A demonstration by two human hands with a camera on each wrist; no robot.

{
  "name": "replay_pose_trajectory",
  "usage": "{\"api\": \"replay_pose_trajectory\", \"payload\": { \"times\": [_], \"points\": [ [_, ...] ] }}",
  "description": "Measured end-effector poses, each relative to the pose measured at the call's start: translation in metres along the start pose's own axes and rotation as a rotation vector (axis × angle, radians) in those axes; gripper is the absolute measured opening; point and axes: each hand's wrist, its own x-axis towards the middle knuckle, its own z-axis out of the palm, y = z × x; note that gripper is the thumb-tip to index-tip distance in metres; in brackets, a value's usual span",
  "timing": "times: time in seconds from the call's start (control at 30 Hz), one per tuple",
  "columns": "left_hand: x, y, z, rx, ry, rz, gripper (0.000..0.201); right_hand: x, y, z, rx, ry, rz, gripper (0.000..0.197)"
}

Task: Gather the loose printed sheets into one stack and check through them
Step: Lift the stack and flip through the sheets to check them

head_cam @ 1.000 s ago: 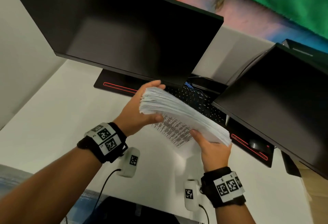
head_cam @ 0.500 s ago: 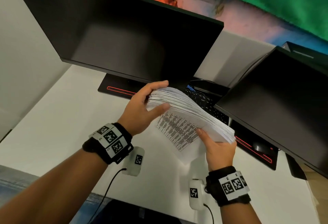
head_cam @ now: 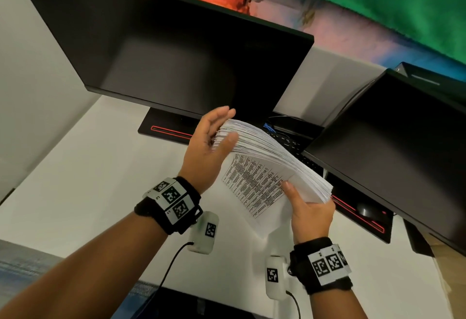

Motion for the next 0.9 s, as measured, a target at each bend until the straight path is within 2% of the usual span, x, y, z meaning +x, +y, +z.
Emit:
{"api": "replay_pose_trajectory", "payload": {
  "times": [0.07, 0.1, 0.13, 0.17, 0.23, 0.27, 0.3, 0.4, 0.47, 0.57, 0.63, 0.7, 0.8, 0.9],
  "points": [
    [0.0, -0.008, -0.014, -0.047, -0.181, -0.031, 0.102, 0.002, 0.001, -0.004, -0.015, 0.018, 0.015, 0.035],
    [0.001, -0.01, -0.019, -0.029, -0.252, -0.071, 0.113, 0.003, 0.001, -0.006, -0.028, 0.022, 0.021, 0.042],
    [0.001, -0.012, -0.024, 0.045, -0.289, -0.107, 0.114, 0.004, 0.001, -0.009, -0.037, 0.014, 0.025, 0.045],
    [0.002, -0.016, -0.026, 0.158, -0.292, -0.115, 0.102, 0.006, -0.001, -0.01, -0.045, 0.007, 0.031, 0.045],
    [0.005, -0.018, -0.024, 0.384, -0.227, -0.03, 0.057, 0.006, -0.008, -0.01, -0.052, -0.024, 0.021, 0.045],
    [0.005, -0.016, -0.022, 0.419, -0.197, 0.01, 0.042, 0.007, -0.012, -0.011, -0.043, -0.026, 0.01, 0.046],
    [0.004, -0.013, -0.019, 0.39, -0.179, 0.034, 0.036, 0.005, -0.015, -0.012, -0.028, -0.008, -0.005, 0.047],
    [-0.004, -0.009, -0.014, 0.204, -0.174, 0.065, 0.04, -0.008, -0.02, -0.013, -0.023, 0.063, -0.08, 0.046],
    [-0.012, -0.017, -0.012, 0.149, -0.214, 0.026, 0.049, -0.019, -0.011, -0.013, -0.047, 0.055, -0.115, 0.046],
    [-0.019, -0.029, -0.007, 0.361, -0.266, 0.033, 0.043, -0.021, -0.009, -0.016, -0.07, 0.11, -0.123, 0.052],
    [-0.018, -0.028, -0.003, 0.437, -0.269, 0.068, 0.045, -0.015, -0.021, -0.019, -0.124, 0.137, -0.2, 0.046],
    [-0.014, -0.02, 0.0, 0.443, -0.217, 0.097, 0.036, -0.008, -0.039, -0.022, -0.214, 0.122, -0.304, 0.041],
    [-0.005, 0.001, -0.001, 0.526, -0.212, 0.209, 0.012, 0.003, -0.065, -0.02, -0.478, 0.008, -0.381, 0.042],
    [0.001, 0.033, 0.001, 0.716, -0.314, 0.367, 0.014, 0.005, -0.081, -0.004, -0.724, -0.221, -0.496, 0.062]
  ]
}}
